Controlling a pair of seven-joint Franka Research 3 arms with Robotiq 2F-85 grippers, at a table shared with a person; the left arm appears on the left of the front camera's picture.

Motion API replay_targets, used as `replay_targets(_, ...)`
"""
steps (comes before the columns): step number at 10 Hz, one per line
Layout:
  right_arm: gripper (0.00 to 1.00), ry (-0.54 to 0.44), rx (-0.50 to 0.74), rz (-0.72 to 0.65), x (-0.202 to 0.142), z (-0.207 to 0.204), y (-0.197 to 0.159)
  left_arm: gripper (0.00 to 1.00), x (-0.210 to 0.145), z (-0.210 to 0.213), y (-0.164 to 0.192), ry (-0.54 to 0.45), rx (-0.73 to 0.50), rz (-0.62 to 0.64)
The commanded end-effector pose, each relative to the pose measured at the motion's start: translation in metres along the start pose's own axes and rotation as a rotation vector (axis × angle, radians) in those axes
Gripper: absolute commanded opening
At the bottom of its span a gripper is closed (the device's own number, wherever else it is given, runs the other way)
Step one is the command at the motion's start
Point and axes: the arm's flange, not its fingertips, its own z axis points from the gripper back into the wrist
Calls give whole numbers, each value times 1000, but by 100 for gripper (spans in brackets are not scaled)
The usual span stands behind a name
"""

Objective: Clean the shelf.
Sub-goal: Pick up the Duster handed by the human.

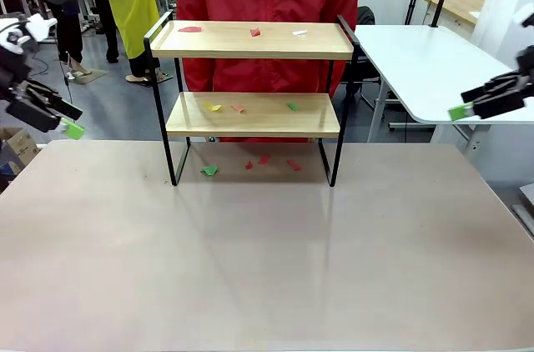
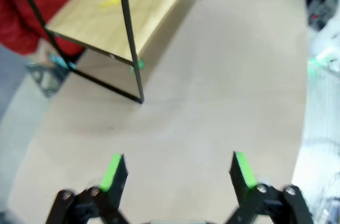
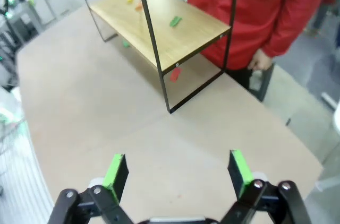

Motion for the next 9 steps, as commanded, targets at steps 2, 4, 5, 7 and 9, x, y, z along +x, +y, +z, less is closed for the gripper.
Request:
replay_targets(2,100,-197,85,45,-30,0,-57,100,-37,-9,51,-157,-84,-87)
replay_targets(4,100,-275,51,31,-48,7,-79,100,-51,-11,62,-273,-70,-112)
replay_targets(5,100,-297,44,39,-53,7,-88,100,-54,-12,62,-305,-52,-112)
replay_targets(7,100,-265,26,17,-55,20,-70,100,-58,-10,57,-267,-54,-97)
replay_targets(9,100,-265,26,17,-55,20,-70,100,-58,-10,57,-267,-54,-97)
